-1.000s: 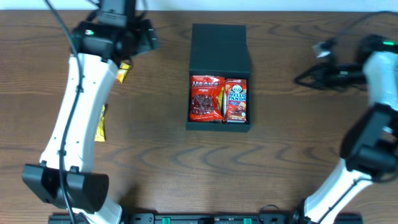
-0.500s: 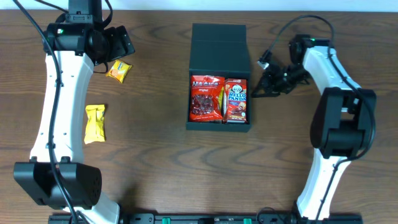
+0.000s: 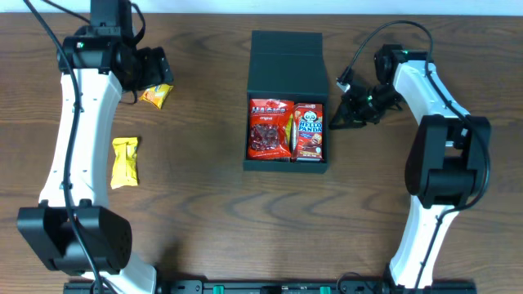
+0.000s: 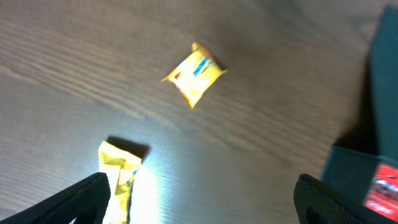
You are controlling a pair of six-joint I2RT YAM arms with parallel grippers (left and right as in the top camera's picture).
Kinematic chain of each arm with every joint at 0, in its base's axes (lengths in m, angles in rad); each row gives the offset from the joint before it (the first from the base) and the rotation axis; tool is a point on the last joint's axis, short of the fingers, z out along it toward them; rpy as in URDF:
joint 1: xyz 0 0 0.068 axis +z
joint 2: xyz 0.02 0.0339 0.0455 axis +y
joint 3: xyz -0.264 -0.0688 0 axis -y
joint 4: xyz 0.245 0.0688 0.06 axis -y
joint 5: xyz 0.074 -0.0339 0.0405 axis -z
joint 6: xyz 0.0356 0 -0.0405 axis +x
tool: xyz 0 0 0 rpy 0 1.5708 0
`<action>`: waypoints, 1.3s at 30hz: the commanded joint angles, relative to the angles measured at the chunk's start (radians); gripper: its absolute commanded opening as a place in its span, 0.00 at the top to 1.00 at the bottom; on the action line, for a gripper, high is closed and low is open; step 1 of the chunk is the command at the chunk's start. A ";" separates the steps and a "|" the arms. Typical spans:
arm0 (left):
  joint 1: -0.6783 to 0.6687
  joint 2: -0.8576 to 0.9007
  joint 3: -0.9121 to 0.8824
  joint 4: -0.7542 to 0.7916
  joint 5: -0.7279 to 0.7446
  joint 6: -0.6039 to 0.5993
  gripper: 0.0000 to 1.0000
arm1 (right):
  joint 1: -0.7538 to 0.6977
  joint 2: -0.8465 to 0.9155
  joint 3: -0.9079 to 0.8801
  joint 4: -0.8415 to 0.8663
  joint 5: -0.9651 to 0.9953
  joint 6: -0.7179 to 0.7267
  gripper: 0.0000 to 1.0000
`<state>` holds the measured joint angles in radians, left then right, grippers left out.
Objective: Pack container
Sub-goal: 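Release the box and move the left gripper to the yellow packets, then grasp the long yellow candy packet with the left gripper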
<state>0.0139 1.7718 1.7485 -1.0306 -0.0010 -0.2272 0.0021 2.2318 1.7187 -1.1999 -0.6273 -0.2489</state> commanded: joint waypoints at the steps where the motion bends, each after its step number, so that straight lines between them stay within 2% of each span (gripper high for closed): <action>1: 0.023 0.006 -0.058 0.012 -0.013 0.034 0.05 | 0.031 0.012 0.001 0.002 -0.004 0.009 0.99; 6: 0.034 0.006 -0.175 0.105 -0.013 0.112 0.05 | 0.019 0.012 0.002 -0.002 0.003 0.014 0.99; 14: 0.032 0.007 -0.368 0.474 -0.018 0.332 0.05 | -0.055 0.011 0.002 -0.054 0.003 0.031 0.96; 15: 0.032 0.007 -0.388 0.514 -0.018 0.344 0.05 | -0.061 0.011 0.002 -0.064 0.003 0.025 0.92; 16: 0.032 0.007 -0.408 0.552 -0.018 0.352 0.05 | -0.066 0.011 0.002 -0.074 0.005 0.017 0.75; 17: 0.033 0.011 -0.426 0.592 -0.018 0.354 0.05 | -0.071 0.010 0.002 -0.084 0.017 0.016 0.65; 18: 0.032 0.017 -0.438 0.618 -0.018 0.353 0.05 | -0.074 0.010 0.002 -0.089 0.027 0.017 0.61; 20: 0.033 0.043 -0.441 0.610 -0.033 0.299 0.05 | -0.083 0.010 0.002 -0.100 0.037 0.017 0.60; 24: 0.034 0.072 -0.442 0.507 -0.119 0.045 0.05 | -0.091 -0.011 0.002 -0.102 0.037 0.017 0.60; 26: 0.034 0.071 -0.443 0.430 -0.122 -0.035 0.03 | -0.095 -0.035 0.006 -0.101 0.055 0.017 0.59; 29: 0.034 0.049 -0.443 0.306 -0.121 -0.034 0.00 | -0.095 -0.080 0.020 -0.100 0.157 0.029 0.53; 30: 0.034 0.043 -0.443 0.271 -0.121 -0.026 0.08 | -0.095 -0.090 0.023 -0.100 0.179 0.029 0.52; 32: 0.034 0.017 -0.443 0.173 -0.107 0.009 0.17 | -0.095 -0.128 0.028 -0.095 0.234 0.028 0.50; 34: 0.034 -0.021 -0.445 0.095 -0.103 0.020 0.20 | -0.095 -0.165 0.028 -0.077 0.265 0.028 0.47; 39: 0.045 -0.128 -0.526 0.084 -0.105 0.021 0.19 | -0.100 -0.213 0.028 -0.045 0.278 0.023 0.40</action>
<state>0.0456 1.7092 1.2720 -0.9482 -0.0967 -0.2092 -0.0883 2.0502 1.7271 -1.2514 -0.3809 -0.2192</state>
